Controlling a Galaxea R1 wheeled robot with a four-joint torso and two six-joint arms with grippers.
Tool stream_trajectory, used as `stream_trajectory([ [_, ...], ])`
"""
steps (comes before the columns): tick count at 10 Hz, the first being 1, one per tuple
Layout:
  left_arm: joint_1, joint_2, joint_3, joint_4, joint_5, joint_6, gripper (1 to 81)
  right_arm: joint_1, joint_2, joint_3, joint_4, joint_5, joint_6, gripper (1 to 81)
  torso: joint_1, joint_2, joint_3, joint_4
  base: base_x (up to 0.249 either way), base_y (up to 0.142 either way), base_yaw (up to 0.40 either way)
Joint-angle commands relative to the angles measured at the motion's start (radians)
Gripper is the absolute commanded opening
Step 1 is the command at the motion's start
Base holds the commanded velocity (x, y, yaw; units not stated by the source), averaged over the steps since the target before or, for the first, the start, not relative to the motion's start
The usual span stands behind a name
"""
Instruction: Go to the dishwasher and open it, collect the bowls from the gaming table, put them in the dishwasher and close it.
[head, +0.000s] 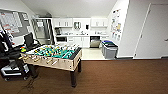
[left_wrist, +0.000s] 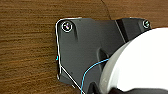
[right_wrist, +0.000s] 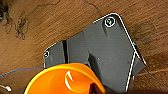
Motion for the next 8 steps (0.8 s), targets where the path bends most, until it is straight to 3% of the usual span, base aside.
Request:
stream_trajectory([
  [1,-0.051,-0.02,0.0,0.006,0.018,0.004,1.0,0.046,-0.028,0.0,-0.018,-0.03,-0.002,1.0,0.0,0.0,0.001,0.0,0.135,0.0,0.0],
  [8,-0.051,-0.017,0.0,0.007,0.02,0.004,1.0,0.045,-0.015,-0.017,-0.018,-0.03,-0.002,1.0,0.001,0.001,-0.01,0.0,0.134,0.0,0.0],
])
